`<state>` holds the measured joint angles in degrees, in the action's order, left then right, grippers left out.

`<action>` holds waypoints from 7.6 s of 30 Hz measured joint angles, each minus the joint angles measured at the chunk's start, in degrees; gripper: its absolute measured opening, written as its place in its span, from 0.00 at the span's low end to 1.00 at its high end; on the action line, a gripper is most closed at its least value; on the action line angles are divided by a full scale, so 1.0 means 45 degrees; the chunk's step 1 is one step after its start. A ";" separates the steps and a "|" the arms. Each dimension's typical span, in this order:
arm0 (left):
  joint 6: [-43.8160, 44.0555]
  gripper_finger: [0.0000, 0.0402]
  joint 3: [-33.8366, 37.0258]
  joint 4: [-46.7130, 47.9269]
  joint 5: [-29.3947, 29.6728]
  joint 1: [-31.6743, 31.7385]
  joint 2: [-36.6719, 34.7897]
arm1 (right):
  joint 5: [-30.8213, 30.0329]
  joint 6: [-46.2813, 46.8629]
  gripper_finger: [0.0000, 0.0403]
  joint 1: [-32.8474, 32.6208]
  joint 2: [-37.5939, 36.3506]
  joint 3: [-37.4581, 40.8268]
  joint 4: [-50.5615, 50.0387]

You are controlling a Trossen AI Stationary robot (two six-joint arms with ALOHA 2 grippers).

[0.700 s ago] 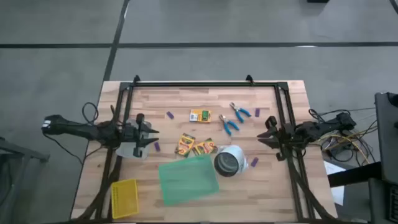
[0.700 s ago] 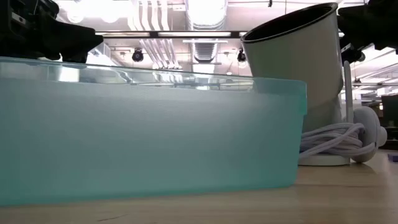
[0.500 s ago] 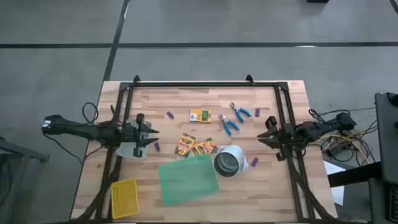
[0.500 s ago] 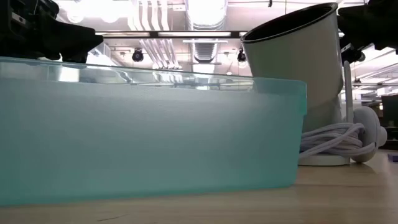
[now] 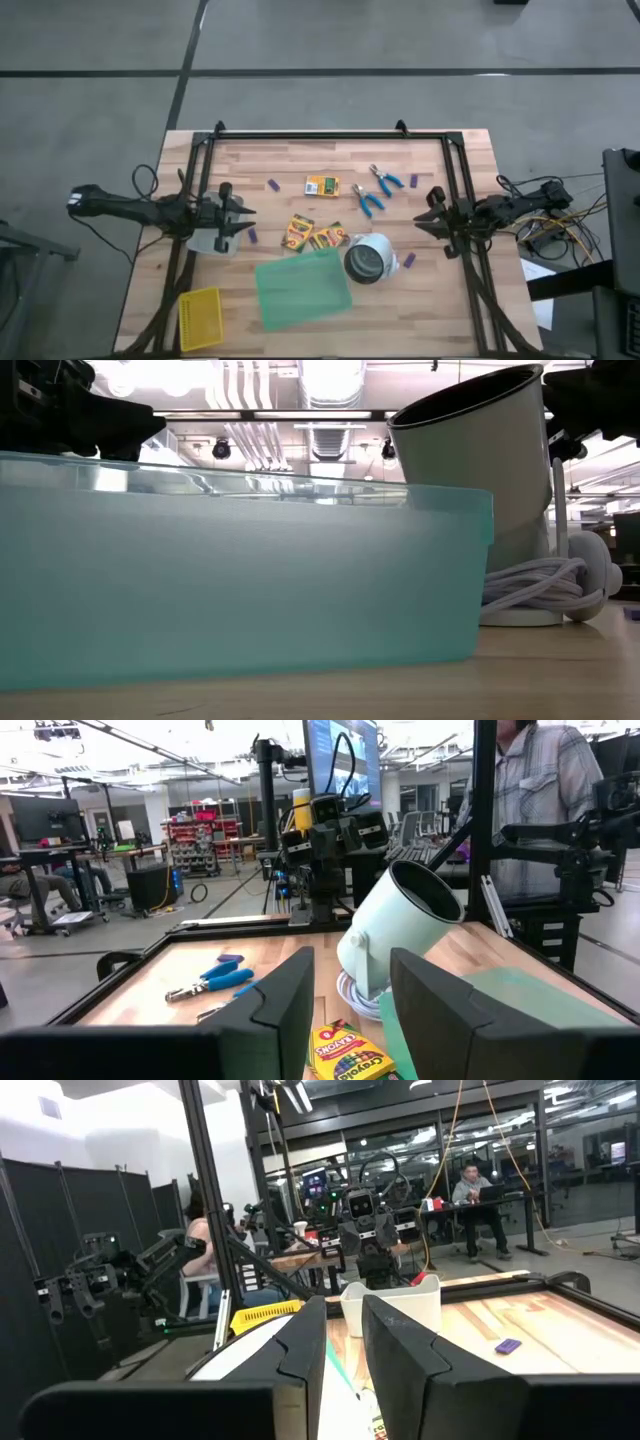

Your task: Pick & Place School Supplies

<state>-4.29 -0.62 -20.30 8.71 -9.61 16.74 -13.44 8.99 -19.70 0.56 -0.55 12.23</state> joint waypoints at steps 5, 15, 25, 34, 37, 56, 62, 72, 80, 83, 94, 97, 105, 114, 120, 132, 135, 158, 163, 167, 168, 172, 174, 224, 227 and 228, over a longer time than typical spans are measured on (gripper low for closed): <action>0.0000 0.35 0.0000 -0.0002 -0.0004 0.0002 0.0000 | 0.0000 0.0000 0.17 -0.0003 0.0002 0.0000 0.0002; 0.0000 0.35 0.0000 -0.0001 -0.0002 0.0002 0.0001 | 0.0002 0.0000 0.17 -0.0003 0.0000 0.0001 0.0005; 0.0000 0.35 0.0000 0.0001 -0.0004 -0.0002 0.0003 | 0.0002 -0.0001 0.17 0.0000 0.0001 0.0002 0.0005; 0.0000 0.35 0.0000 0.0002 0.0000 0.0002 0.0004 | 0.0001 -0.0001 0.17 0.0000 0.0000 -0.0002 0.0001; 0.0000 0.35 0.0000 0.0002 0.0000 0.0002 -0.0001 | 0.0001 -0.0002 0.17 -0.0004 0.0002 -0.0001 0.0001; 0.0000 0.35 0.0000 0.0000 -0.0002 0.0002 0.0004 | 0.0002 -0.0005 0.17 -0.0005 0.0005 -0.0002 0.0005; 0.0000 0.35 0.0000 -0.0001 -0.0005 0.0002 -0.0001 | -0.0002 -0.0001 0.17 -0.0004 0.0004 0.0002 0.0004; 0.0000 0.35 0.0000 0.0000 0.0000 0.0002 -0.0001 | 0.0002 0.0000 0.17 -0.0005 0.0000 -0.0002 0.0000; 0.0000 0.35 0.0000 -0.0001 0.0000 0.0002 0.0001 | -0.0001 -0.0003 0.17 -0.0003 0.0002 0.0001 0.0003; 0.0000 0.35 0.0000 -0.0001 -0.0002 0.0000 0.0002 | -0.0003 0.0000 0.17 -0.0005 0.0003 0.0000 0.0003; 0.0000 0.35 0.0000 -0.0002 -0.0004 0.0002 -0.0001 | -0.0003 0.0000 0.17 0.0000 0.0005 0.0002 0.0005; 0.0000 0.35 0.0000 -0.0002 0.0000 0.0002 0.0000 | 0.0002 -0.0002 0.17 -0.0004 0.0002 0.0000 0.0005; 0.0000 0.35 0.0000 0.0002 0.0000 0.0002 0.0003 | 0.0002 -0.0002 0.17 -0.0005 0.0000 0.0003 0.0002; 0.0000 0.35 0.0000 -0.0003 0.0000 -0.0003 -0.0001 | 0.0002 -0.0003 0.17 -0.0005 0.0000 0.0002 0.0005; 0.0000 0.35 0.0000 -0.0002 -0.0001 0.0002 0.0001 | -0.0008 -0.0005 0.17 -0.0002 0.0002 0.0003 0.0412; 0.0000 0.35 0.0000 -0.0001 -0.0002 -0.0003 0.0002 | -0.3095 -0.0590 0.17 0.0000 0.0764 -0.2327 -0.3413; 0.0000 0.35 0.0000 0.0002 -0.0002 0.0000 0.0004 | -0.4423 0.0562 0.17 0.0000 0.1434 -0.3709 -0.5058; 0.0000 0.35 0.0000 -0.0002 0.0000 0.0002 -0.0001 | -0.9762 1.5007 0.17 0.2752 0.8851 -1.1207 -1.5960; 0.0000 0.35 0.0000 0.0001 0.0000 0.0002 -0.0001 | -0.8277 1.6691 0.17 0.4145 0.9794 -1.1091 -1.5713; 0.0000 0.35 0.0000 0.0002 0.0000 0.0001 0.0002 | -0.6231 1.6442 0.17 0.5719 1.0290 -1.1076 -1.5771; 0.0002 0.35 0.0000 -0.0003 -0.0001 0.0002 0.0000 | -0.5914 1.6332 0.17 0.6158 1.0411 -1.1076 -1.5771; 0.0004 0.35 0.0000 -0.0003 -0.0005 -0.0002 0.0002 | -0.4475 1.5674 0.17 0.7797 1.0874 -1.1076 -1.6000; 0.0000 0.35 0.0000 -0.0001 0.0000 -0.0001 -0.0001 | -0.3693 1.5314 0.17 0.8623 1.1064 -1.1076 -1.6032; 0.0000 0.35 0.0000 0.0002 0.0000 0.0001 0.0000 | 0.0235 1.0630 0.45 1.3255 1.9013 -1.1071 -1.4146; 0.0000 0.35 0.0000 0.0002 -0.0005 0.0002 -0.0001 | 0.0227 1.0666 0.45 1.3274 1.9217 -1.1071 -1.4081; 0.0000 0.35 0.0000 0.0001 0.0000 -0.0003 -0.0001 | 0.0229 1.0668 0.44 1.3274 1.9263 -1.1071 -1.3981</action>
<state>-4.29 -0.62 -20.30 8.71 -9.63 16.73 -12.41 57.00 40.03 87.24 -50.37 -50.69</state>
